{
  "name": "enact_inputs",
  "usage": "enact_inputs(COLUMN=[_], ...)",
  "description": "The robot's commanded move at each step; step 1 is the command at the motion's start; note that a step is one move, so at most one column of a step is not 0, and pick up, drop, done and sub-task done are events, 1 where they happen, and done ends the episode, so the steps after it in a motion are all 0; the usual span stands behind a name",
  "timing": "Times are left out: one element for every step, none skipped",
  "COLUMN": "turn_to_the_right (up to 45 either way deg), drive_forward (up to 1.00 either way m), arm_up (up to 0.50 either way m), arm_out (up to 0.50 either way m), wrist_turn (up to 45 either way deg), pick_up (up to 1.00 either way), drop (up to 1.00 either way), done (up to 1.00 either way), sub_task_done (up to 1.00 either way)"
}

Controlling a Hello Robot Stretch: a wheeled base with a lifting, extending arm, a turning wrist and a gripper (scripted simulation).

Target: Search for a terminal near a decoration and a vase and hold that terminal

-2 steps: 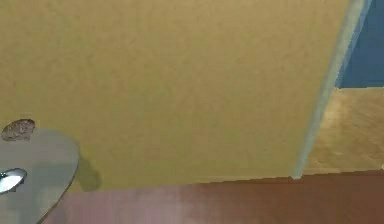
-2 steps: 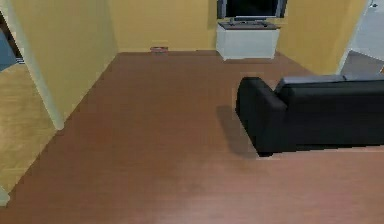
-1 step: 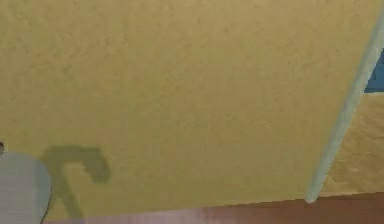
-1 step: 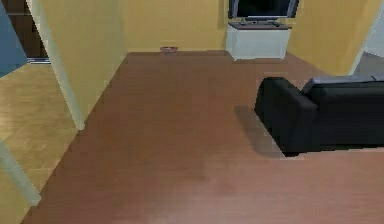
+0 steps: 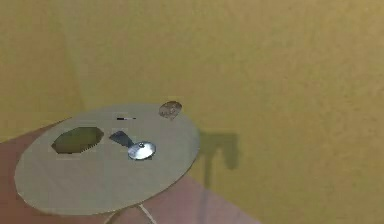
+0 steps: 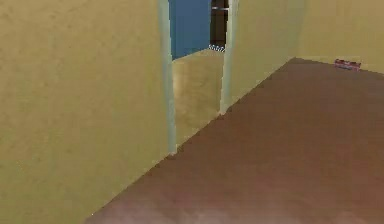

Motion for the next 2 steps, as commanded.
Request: enact_inputs(turn_to_the_right=[42.0, 0.0], drive_forward=[0.00, 0.50], arm_up=[0.00, 0.00], arm_out=[0.00, 0.00], wrist_turn=[0.0, 0.0], pick_up=[0.00, 0.00], drop=[0.00, 0.00], done=[0.00, 0.00], sub_task_done=[0.00, 0.00])
